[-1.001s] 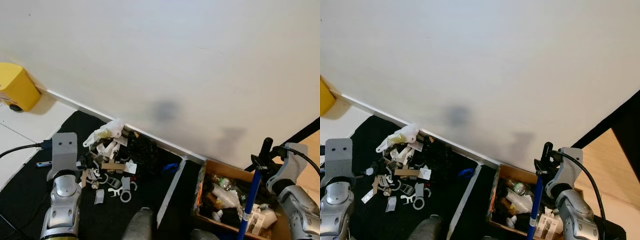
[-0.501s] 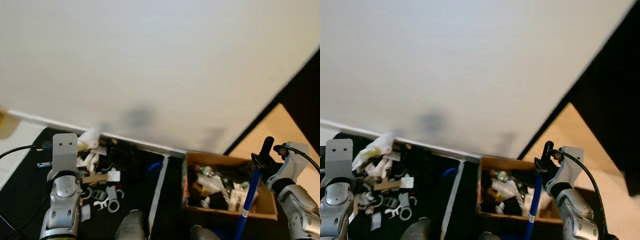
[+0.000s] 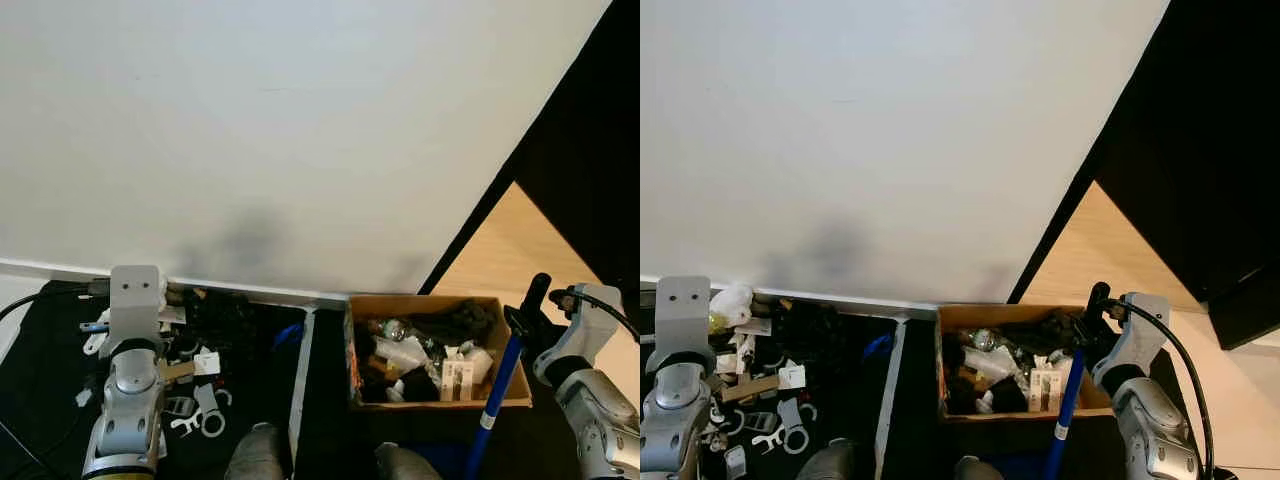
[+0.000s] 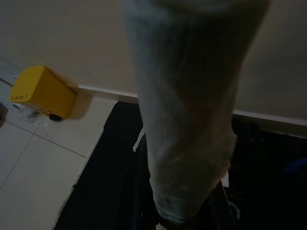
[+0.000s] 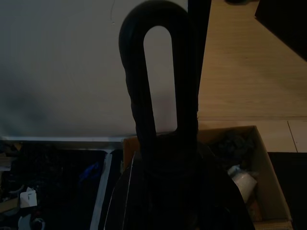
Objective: Sweep floor
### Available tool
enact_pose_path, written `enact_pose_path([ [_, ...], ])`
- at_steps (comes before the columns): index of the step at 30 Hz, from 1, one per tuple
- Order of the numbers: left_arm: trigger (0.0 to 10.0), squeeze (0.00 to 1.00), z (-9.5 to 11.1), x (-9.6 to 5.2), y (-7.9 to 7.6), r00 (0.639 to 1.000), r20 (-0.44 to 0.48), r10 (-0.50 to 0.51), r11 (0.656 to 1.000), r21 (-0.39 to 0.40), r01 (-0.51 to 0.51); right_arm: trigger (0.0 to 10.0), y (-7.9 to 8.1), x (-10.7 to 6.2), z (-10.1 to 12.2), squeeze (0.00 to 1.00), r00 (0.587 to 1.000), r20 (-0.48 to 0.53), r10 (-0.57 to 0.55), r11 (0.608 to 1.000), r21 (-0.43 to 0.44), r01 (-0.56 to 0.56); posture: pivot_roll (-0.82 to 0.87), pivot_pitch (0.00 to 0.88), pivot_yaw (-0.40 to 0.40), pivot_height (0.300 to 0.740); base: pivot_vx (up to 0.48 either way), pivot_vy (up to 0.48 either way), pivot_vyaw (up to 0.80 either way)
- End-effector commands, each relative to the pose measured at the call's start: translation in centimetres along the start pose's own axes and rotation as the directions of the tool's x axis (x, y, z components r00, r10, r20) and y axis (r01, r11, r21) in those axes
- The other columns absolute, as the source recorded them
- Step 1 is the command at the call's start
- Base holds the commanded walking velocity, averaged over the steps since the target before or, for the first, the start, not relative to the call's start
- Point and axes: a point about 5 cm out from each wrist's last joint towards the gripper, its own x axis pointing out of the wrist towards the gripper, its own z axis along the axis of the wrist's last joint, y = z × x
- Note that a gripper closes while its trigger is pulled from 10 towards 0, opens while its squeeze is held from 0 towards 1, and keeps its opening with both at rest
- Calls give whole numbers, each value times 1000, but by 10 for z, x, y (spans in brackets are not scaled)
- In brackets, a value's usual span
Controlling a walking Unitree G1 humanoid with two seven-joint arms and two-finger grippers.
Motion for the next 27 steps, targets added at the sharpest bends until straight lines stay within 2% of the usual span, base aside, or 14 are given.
enact_pose_path([
  [1,10000,0,-2,-2,-2,1000,0,-6,1000,3,6,10000,14,2,-18,0,997,-29,66,983,174,-60,132,164,6,740,0,0,0],
  [4,10000,0,6,-3,-10,996,50,-73,997,-27,75,10000,17,4,-18,0,997,-27,79,982,175,-73,135,157,6,740,0,0,0],
  [16,10000,0,18,-6,-26,980,97,-172,983,-40,177,10000,19,5,-20,0,997,-23,79,981,182,-73,132,150,11,740,0,0,0],
  [18,10000,0,29,-9,-35,965,135,-225,968,-82,238,10000,19,5,-21,0,997,-24,74,980,185,-68,133,155,10,740,0,0,0],
  [21,10000,0,35,-10,-39,958,155,-241,961,-96,258,10000,21,5,-21,0,997,-24,75,980,187,-69,134,157,10,740,0,0,0],
  [27,10000,0,55,-14,-46,934,217,-284,948,-80,307,10000,22,5,-22,0,997,-24,76,979,191,-71,135,158,12,740,0,0,0],
])
